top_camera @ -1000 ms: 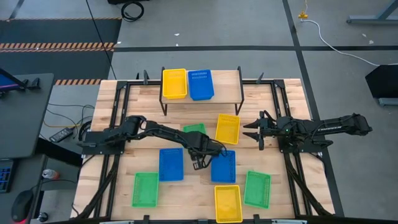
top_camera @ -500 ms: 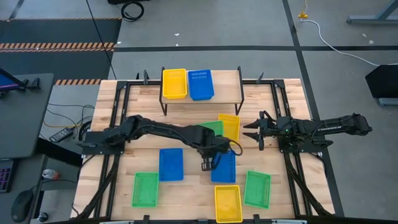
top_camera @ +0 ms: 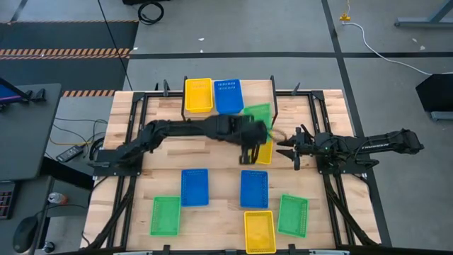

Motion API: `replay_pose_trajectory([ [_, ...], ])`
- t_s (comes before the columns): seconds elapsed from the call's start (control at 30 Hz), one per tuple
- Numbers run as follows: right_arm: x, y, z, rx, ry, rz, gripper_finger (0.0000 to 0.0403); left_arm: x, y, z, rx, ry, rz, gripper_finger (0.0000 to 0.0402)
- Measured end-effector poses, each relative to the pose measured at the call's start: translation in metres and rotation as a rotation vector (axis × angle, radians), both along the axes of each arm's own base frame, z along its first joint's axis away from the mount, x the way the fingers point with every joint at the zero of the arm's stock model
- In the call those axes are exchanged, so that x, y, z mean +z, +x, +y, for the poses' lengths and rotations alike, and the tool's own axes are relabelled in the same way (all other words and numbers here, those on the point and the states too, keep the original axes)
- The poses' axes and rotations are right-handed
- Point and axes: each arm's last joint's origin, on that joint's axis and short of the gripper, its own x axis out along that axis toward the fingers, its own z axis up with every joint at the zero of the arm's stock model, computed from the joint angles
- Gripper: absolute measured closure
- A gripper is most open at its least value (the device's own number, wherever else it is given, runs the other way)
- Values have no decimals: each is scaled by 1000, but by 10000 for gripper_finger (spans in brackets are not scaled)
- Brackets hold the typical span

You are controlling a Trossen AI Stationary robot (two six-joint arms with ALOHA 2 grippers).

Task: Stack baskets on shelf by color
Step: Put the middle green basket on the shelf

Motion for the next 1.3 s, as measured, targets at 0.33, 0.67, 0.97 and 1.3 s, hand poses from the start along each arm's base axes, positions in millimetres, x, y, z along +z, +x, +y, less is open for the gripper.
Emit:
replay_pose_trajectory([
  [0.33, -3, 1, -1, -32, 37, 25, 238, 9, 13, 37, 11, 78, -146, 398],
  [0.67, -2, 1, -3, -121, 61, 1, 238, 9, 7, 84, 89, 117, -131, 398],
  [0.97, -2, 1, -3, -141, 138, -14, 238, -7, 11, 109, 59, 105, -110, 397],
  [1.3, -2, 1, -3, -155, 185, -23, 238, -22, 16, 127, 52, 114, -99, 387],
])
